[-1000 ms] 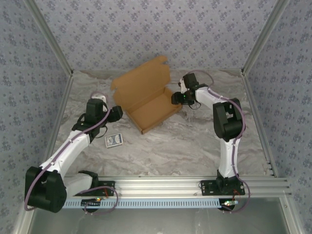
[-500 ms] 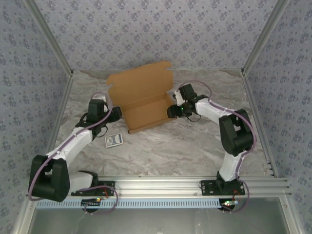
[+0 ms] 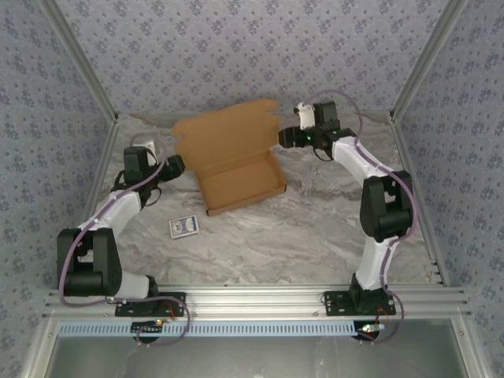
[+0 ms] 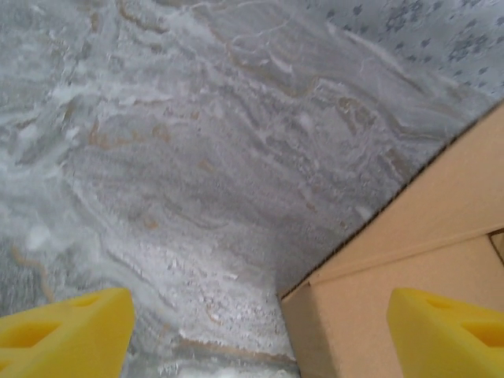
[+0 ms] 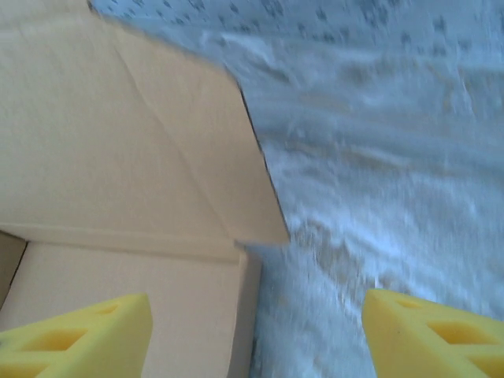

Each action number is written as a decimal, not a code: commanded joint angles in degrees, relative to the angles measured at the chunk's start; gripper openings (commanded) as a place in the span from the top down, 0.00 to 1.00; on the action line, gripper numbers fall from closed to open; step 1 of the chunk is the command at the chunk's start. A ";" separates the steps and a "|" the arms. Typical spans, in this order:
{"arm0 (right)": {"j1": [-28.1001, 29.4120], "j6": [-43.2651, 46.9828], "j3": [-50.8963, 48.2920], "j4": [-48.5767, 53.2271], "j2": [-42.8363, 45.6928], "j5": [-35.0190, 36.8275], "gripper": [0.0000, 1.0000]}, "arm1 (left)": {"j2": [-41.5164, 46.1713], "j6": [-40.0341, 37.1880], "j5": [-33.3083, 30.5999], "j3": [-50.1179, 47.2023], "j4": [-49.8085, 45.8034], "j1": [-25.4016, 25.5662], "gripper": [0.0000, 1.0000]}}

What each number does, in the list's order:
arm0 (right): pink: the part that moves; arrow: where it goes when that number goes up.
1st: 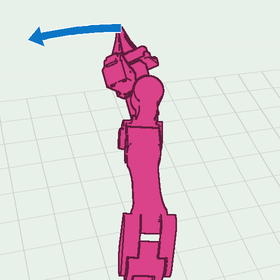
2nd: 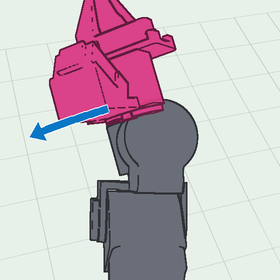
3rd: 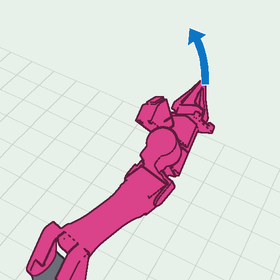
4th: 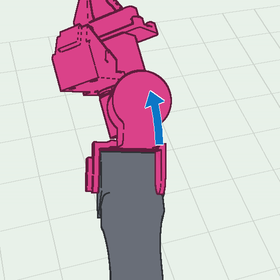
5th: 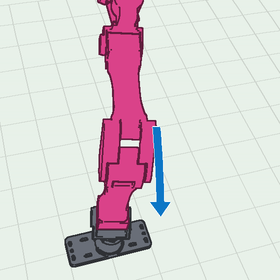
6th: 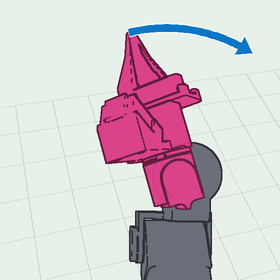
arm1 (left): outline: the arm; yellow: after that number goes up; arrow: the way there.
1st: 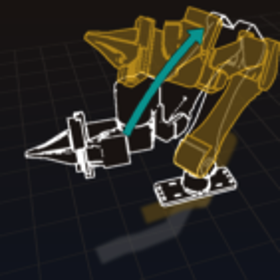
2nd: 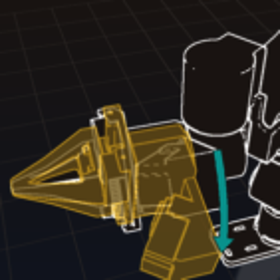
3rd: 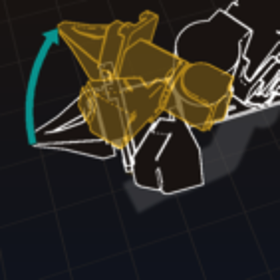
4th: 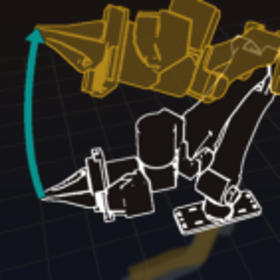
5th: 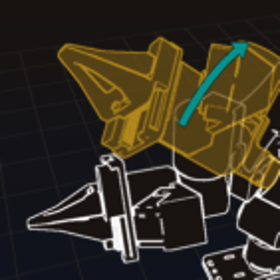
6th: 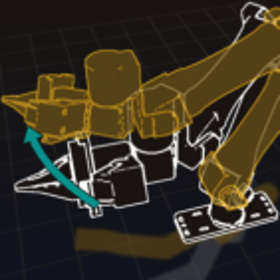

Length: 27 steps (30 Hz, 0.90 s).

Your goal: Fold the paper box

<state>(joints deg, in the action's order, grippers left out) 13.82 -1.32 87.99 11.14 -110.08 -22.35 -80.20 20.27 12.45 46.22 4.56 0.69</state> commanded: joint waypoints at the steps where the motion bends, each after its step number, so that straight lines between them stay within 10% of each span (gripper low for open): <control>1: -0.44 6.55 5.08 -2.22 -5.31 -6.09 0.26 | -1.66 -4.39 6.92 2.67 5.16 -0.60 0.16; 14: -0.78 13.31 18.60 -2.26 -16.52 -17.42 0.32 | -9.68 -11.11 16.12 11.43 4.68 -0.50 0.25; 27: 0.89 11.66 9.15 -6.53 -10.18 -8.05 0.75 | -11.73 -12.87 15.15 15.26 0.23 2.42 0.62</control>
<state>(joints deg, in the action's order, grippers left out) 14.28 11.88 100.12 5.43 -124.22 -35.09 -92.05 8.43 27.57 59.86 5.76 2.02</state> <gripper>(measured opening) 0.259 0.393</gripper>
